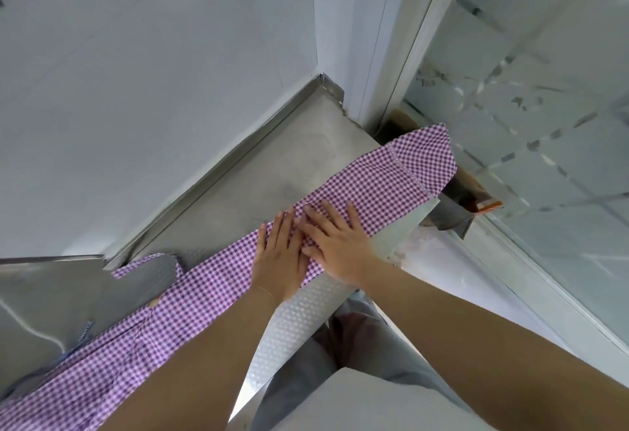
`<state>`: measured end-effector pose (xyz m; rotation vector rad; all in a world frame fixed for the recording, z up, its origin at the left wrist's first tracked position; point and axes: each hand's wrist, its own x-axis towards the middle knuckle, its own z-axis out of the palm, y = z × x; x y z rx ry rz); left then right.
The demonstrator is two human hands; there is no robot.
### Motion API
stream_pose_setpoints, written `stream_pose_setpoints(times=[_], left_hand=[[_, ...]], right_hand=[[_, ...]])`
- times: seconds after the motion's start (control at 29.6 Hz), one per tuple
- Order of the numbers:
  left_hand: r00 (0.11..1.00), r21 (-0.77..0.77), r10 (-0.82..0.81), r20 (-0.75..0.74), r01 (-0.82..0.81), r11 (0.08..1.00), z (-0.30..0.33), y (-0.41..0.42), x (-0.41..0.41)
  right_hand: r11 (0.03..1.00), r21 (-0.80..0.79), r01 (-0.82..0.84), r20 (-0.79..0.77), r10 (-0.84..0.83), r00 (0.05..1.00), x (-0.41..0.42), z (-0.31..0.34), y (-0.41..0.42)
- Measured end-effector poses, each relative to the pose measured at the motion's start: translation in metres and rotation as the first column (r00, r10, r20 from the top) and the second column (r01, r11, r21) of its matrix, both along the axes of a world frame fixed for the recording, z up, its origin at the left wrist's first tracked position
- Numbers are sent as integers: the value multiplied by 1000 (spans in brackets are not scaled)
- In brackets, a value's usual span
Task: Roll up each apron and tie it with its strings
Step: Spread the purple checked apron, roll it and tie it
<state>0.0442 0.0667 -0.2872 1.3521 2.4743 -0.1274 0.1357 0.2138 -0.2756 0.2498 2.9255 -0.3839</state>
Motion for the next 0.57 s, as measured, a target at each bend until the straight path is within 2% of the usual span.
stream_pose_setpoints(times=[0.14,0.27,0.41,0.47,0.51,0.57], left_hand=[[996,14,94,-12,-94,996,0,-22,1],[968,20,243,-60,-242,970,1,-64,7],[940,-23,328,-98,-331,943,3,-97,9],[939,-16,328,-103,-331,943,2,-104,9],[939,-18,329,-94,-333,943,1,-104,8],[944,-21,322,-74,-324,946,2,-104,8]], right_hand=[[998,57,12,156,-21,988,1,-19,21],[997,72,29,200,-43,979,-1,-15,18],[978,137,154,132,-173,976,-4,-8,6],[969,119,215,79,-225,971,-13,2,-17],[977,64,204,48,-207,977,-17,7,-31],[997,-27,74,23,-73,997,-21,12,-65]])
